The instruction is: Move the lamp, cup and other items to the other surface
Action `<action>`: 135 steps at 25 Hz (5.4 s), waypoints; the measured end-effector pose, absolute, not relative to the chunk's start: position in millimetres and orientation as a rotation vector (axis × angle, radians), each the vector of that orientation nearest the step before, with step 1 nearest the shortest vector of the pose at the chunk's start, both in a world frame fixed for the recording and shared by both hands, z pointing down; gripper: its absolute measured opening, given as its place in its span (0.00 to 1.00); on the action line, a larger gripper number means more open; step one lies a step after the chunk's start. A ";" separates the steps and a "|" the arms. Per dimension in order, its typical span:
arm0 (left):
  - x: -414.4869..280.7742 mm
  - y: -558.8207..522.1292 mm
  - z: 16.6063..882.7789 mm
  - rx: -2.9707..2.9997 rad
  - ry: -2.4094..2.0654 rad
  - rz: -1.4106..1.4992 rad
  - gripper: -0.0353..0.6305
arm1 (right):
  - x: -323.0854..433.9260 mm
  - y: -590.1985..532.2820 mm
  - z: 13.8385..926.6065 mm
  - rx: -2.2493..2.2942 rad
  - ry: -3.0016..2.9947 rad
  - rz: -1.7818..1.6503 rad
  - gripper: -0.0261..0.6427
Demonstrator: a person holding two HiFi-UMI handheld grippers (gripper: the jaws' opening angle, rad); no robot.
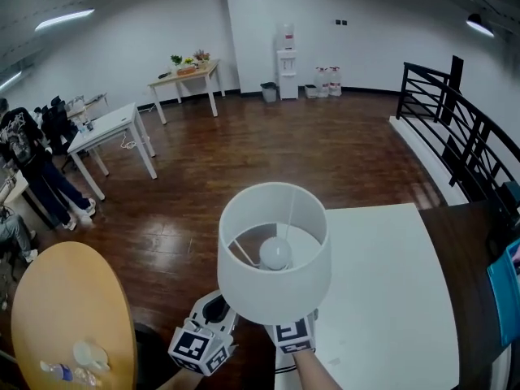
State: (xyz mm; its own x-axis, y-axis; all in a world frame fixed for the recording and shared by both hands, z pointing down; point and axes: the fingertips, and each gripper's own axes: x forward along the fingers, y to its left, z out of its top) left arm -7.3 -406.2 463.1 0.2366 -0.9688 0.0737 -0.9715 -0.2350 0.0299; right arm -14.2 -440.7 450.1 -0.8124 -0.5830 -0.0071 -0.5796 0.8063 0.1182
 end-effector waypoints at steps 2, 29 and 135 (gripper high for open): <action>-30.6 -388.2 455.3 2.373 -1.963 0.054 0.14 | -30.5 -429.5 443.9 0.899 -2.976 -0.183 0.22; -325.0 13.3 406.9 1.488 -2.812 0.125 0.14 | -416.0 -112.1 456.9 -0.105 -3.136 -0.059 0.22; -225.1 -20.9 403.6 2.253 -2.207 -0.030 0.07 | -183.1 -21.4 379.7 0.616 -3.135 -0.065 0.04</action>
State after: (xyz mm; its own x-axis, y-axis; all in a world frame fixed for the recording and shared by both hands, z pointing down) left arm -225.1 -20.9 403.6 0.0204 -0.9995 -0.0224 -0.9998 -0.0205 0.0043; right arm -183.1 -21.4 379.7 -0.9244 -0.3766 -0.0605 -0.3788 0.9250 0.0299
